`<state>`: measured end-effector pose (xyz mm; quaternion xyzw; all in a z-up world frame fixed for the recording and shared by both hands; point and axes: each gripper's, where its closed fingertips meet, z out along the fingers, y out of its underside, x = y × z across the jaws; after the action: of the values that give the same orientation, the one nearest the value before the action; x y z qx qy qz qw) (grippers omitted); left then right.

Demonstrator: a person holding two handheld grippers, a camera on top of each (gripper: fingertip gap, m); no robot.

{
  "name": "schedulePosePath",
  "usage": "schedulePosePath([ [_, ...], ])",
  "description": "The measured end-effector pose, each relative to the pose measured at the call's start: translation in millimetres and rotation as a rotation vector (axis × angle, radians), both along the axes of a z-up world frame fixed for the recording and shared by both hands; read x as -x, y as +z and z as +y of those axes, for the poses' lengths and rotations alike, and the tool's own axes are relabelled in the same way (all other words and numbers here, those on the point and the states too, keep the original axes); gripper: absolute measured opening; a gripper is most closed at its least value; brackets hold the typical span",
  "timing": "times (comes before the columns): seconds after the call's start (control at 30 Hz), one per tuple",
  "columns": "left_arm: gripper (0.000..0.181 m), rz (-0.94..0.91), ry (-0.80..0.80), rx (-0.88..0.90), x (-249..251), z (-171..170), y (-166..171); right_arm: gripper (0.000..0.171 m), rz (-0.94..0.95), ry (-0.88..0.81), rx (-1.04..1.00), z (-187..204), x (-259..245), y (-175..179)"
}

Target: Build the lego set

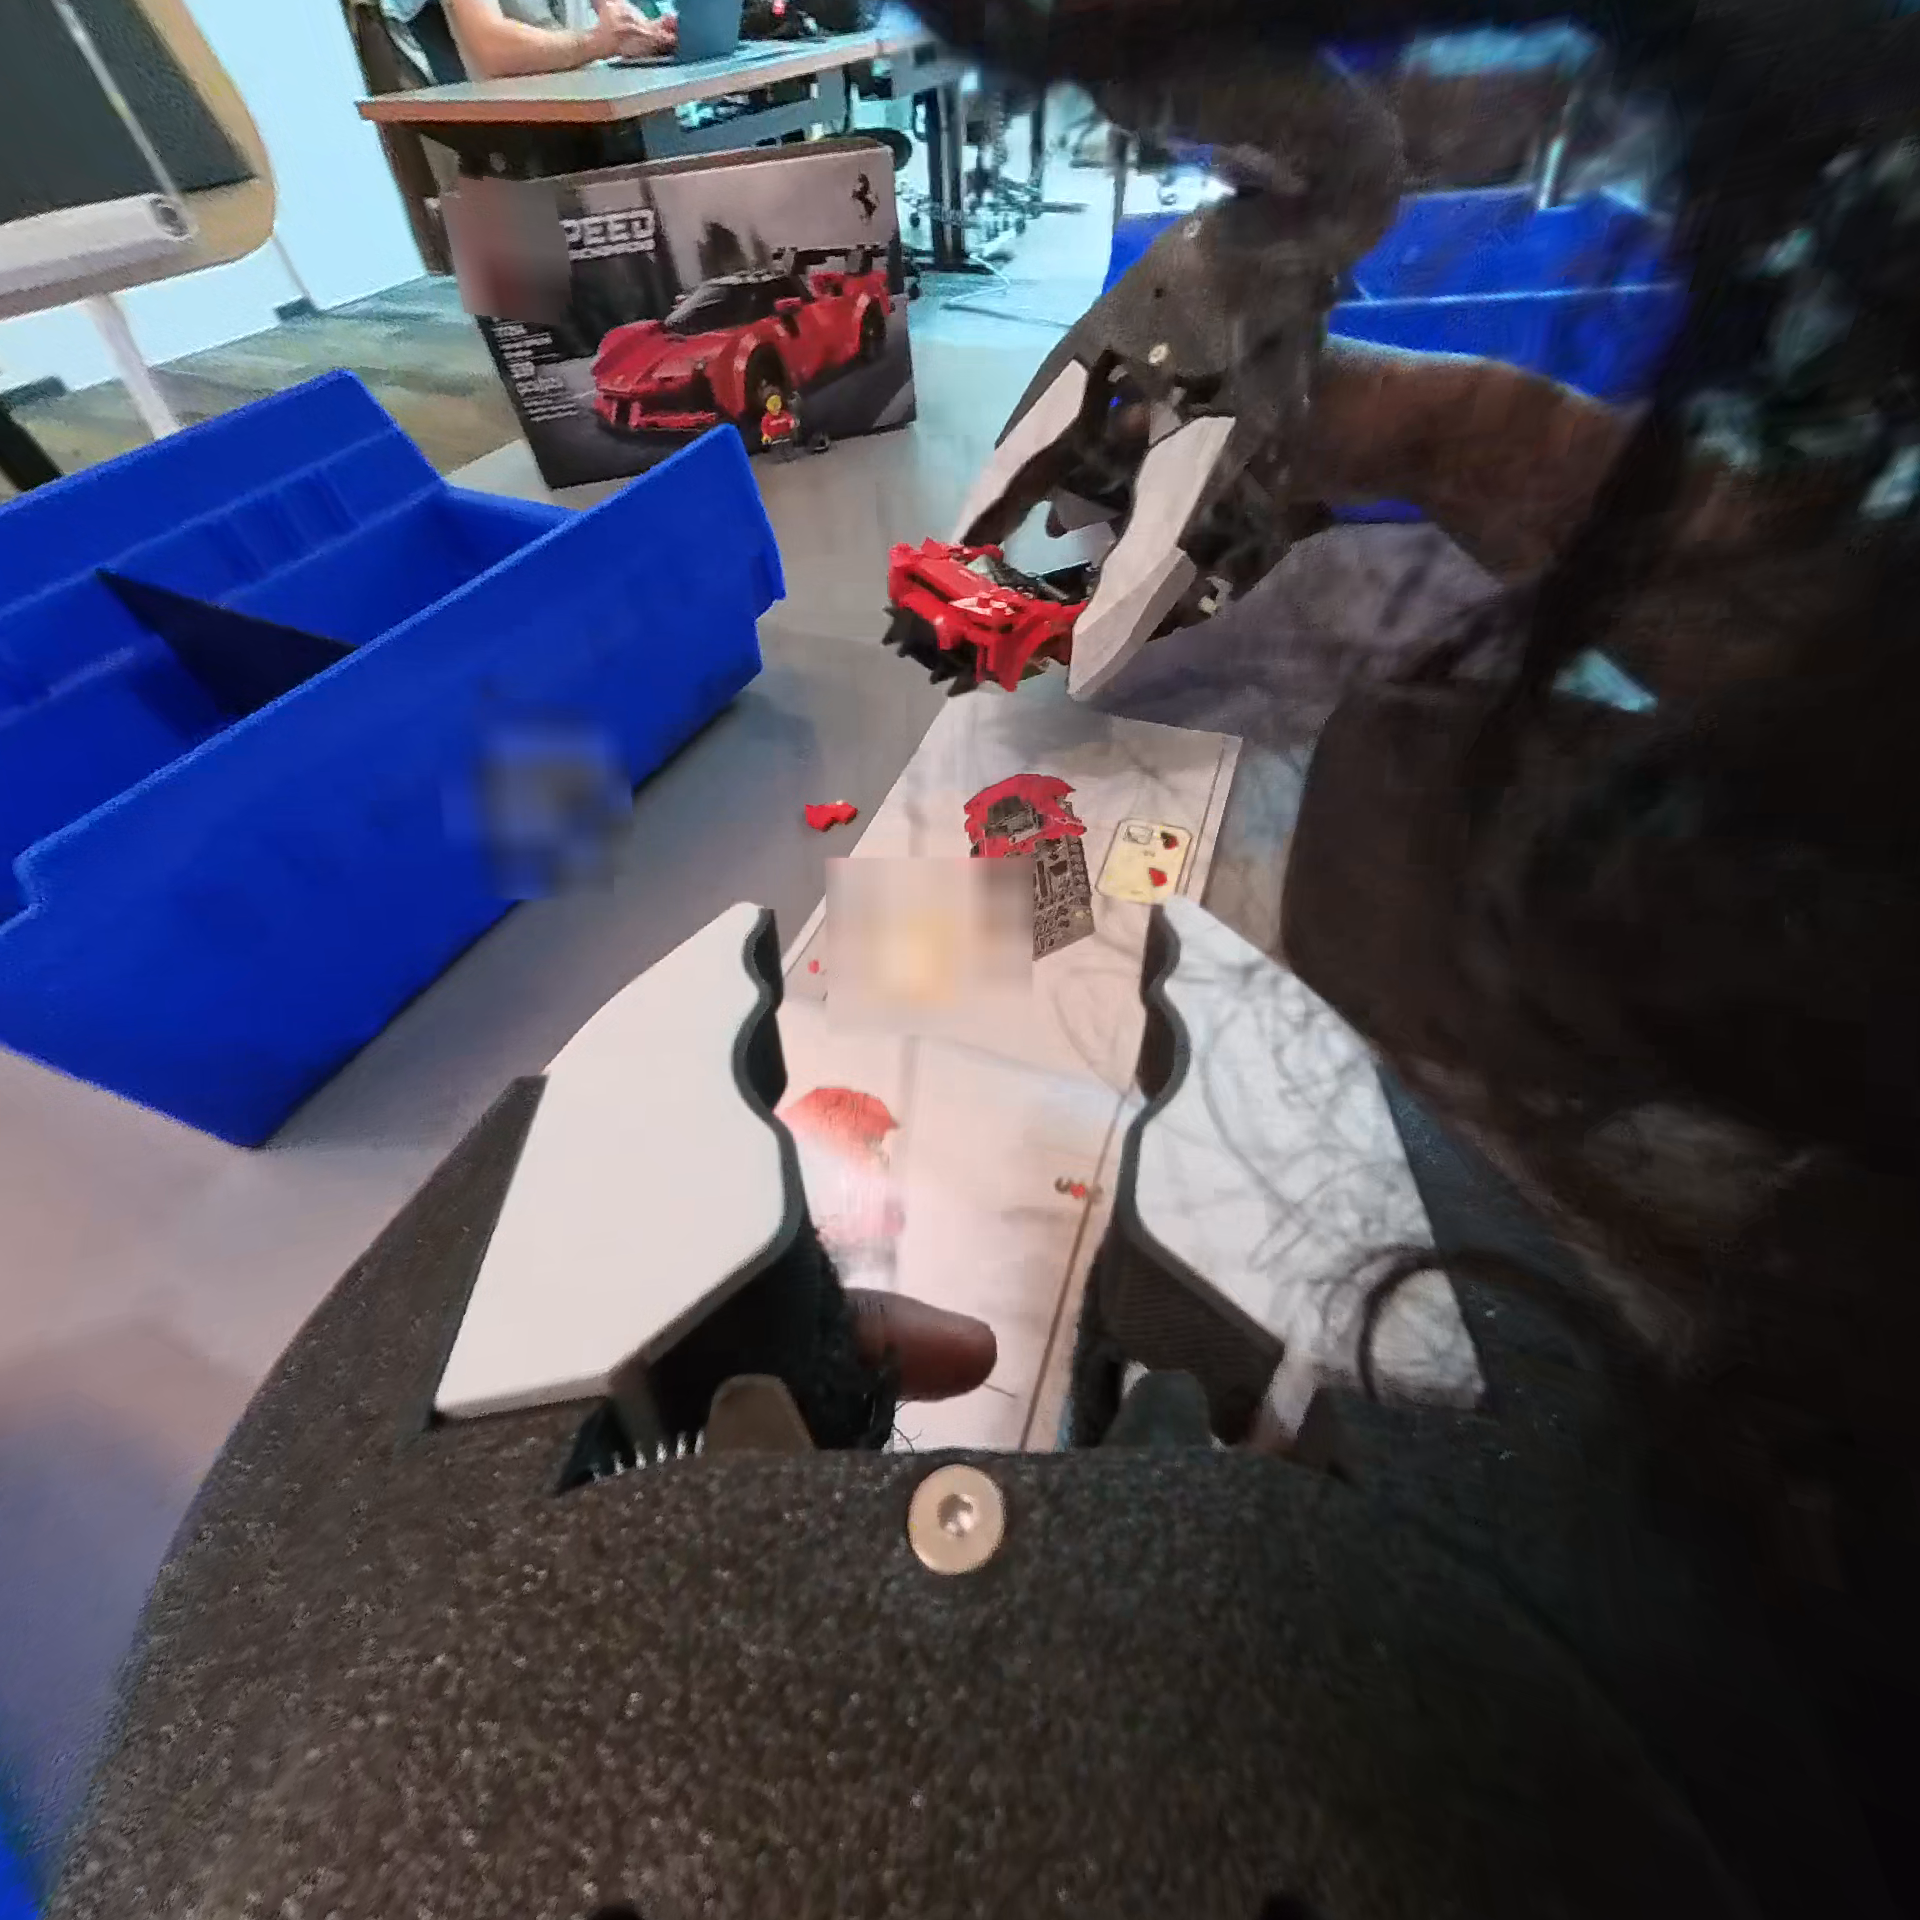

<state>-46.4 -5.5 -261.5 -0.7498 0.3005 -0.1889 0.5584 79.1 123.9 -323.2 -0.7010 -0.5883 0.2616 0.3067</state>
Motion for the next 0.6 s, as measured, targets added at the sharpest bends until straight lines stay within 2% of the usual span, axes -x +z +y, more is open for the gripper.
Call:
schedulePosePath([
  [0.17,0.064,-0.021,-0.039,0.030,-14.7,12.8,-17.7,0.080,0.011,-0.011,0.025,1.5,-3.4,-4.6],
  [0.37,0.062,-0.016,-0.054,0.081,-17.5,10.0,-44.1,0.080,0.041,-0.014,0.058,0.7,-6.9,-8.3],
  [0.6,0.060,-0.001,-0.054,0.100,-18.2,12.7,-48.3,0.080,0.051,0.011,0.085,-3.6,-6.0,-11.3],
])
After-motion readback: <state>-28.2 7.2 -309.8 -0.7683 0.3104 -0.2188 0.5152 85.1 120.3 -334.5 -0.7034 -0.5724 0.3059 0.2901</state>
